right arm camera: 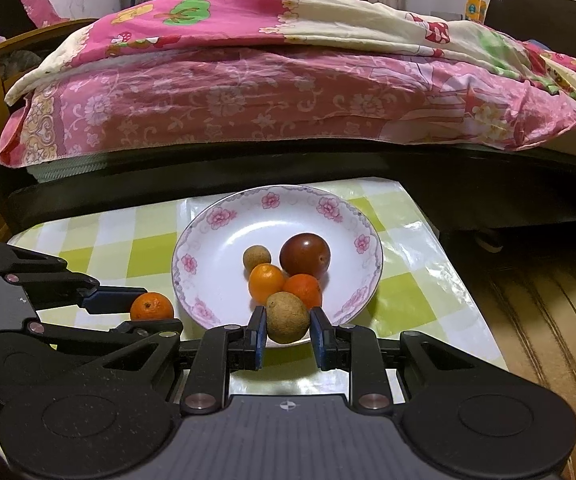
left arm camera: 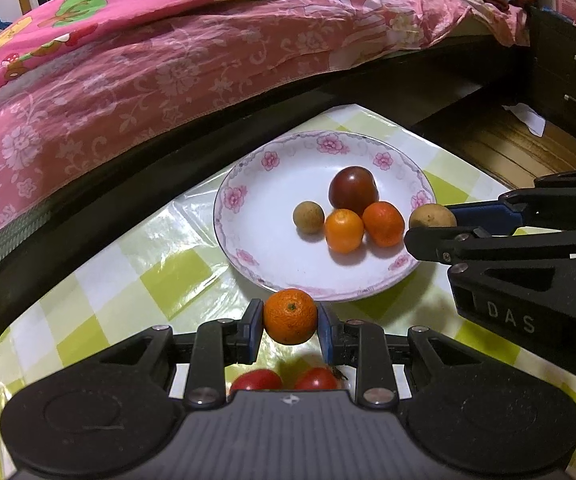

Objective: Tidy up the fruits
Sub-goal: 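Carry the mandarin in the left tool while the right tool carries the tan fruit over the plate, then lower both fruits into the plate and open both tools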

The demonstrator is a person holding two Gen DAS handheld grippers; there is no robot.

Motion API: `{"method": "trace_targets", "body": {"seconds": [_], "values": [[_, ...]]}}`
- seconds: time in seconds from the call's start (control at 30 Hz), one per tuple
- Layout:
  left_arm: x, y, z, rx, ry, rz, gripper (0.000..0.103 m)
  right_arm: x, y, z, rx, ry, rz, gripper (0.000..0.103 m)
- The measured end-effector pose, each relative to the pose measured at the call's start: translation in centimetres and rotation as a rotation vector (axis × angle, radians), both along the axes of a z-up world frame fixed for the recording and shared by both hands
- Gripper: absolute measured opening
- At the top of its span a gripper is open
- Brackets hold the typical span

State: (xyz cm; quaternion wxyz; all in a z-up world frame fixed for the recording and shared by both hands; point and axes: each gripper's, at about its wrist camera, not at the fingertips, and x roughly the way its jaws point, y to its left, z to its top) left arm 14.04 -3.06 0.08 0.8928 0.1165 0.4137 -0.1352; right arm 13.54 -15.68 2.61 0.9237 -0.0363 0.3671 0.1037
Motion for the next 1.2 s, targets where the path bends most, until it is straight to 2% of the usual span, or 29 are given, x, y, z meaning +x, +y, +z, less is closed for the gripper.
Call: {"method": "trace_targets", "body": {"seconds": [1.2], "values": [[3.8,-0.7,-1.5,-0.038,-0.021,-0.015,0.036,4.2,-0.4,-2.0,0.021,0.015,0.009,0.023]]}}
